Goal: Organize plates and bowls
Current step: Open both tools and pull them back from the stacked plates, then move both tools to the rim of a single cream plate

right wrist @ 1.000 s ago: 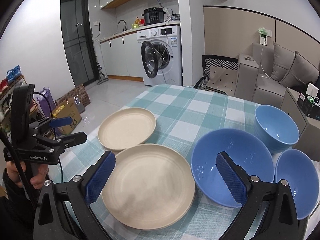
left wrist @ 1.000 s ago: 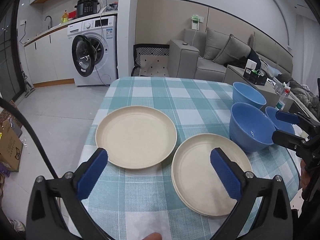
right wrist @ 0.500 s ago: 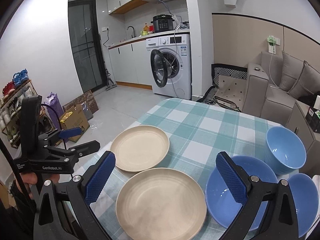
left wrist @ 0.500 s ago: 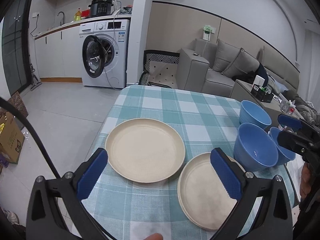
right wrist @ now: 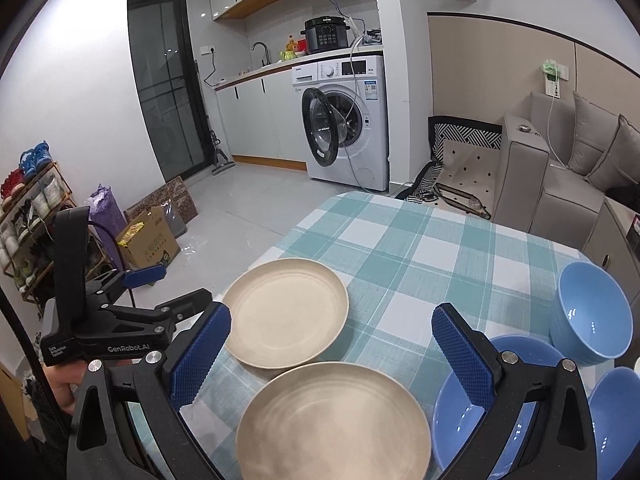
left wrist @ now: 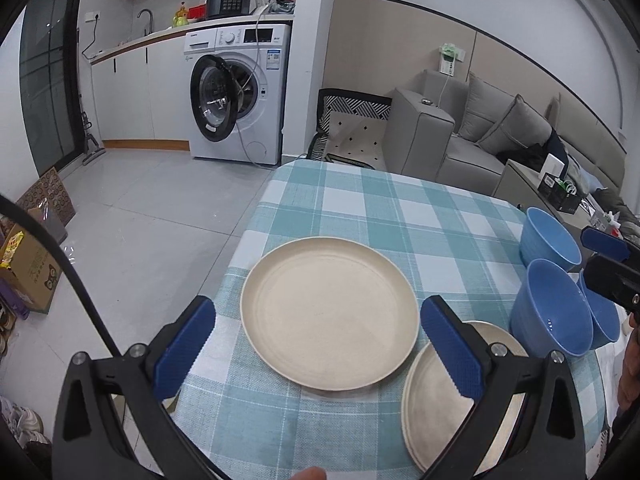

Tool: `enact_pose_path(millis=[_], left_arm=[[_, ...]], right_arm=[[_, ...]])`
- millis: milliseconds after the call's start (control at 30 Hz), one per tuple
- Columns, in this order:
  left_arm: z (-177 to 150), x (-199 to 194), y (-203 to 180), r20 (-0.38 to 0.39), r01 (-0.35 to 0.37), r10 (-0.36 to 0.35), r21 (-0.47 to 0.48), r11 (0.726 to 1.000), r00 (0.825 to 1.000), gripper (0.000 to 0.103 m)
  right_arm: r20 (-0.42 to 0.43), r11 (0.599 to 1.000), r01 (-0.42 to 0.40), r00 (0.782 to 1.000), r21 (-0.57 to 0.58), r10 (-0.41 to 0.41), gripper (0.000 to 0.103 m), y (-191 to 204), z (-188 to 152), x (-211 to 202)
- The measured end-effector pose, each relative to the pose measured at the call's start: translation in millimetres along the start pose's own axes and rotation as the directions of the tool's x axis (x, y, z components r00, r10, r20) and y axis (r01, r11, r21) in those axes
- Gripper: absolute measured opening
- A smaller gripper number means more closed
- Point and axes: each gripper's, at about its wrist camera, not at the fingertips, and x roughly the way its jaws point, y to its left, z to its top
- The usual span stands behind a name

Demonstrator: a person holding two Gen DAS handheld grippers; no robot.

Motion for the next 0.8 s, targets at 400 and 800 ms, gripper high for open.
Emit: enact_pose_path(millis=[400, 800], left_arm=[[-7, 37, 28, -0.048, -0.031, 0.027, -0.094, 0.995, 0.999, 0.103], [-21, 76, 43, -0.129, -0.087, 0.071, -0.120, 0.989, 0.989, 0.103]], right_arm=[[-0.097, 1.000, 0.008, 0.995, 0.006, -0.007, 0.102, -3, -1, 60], [-0.214, 0.999, 0.036, 0.976, 0.038, -0.027, 0.102, -15, -14, 122]])
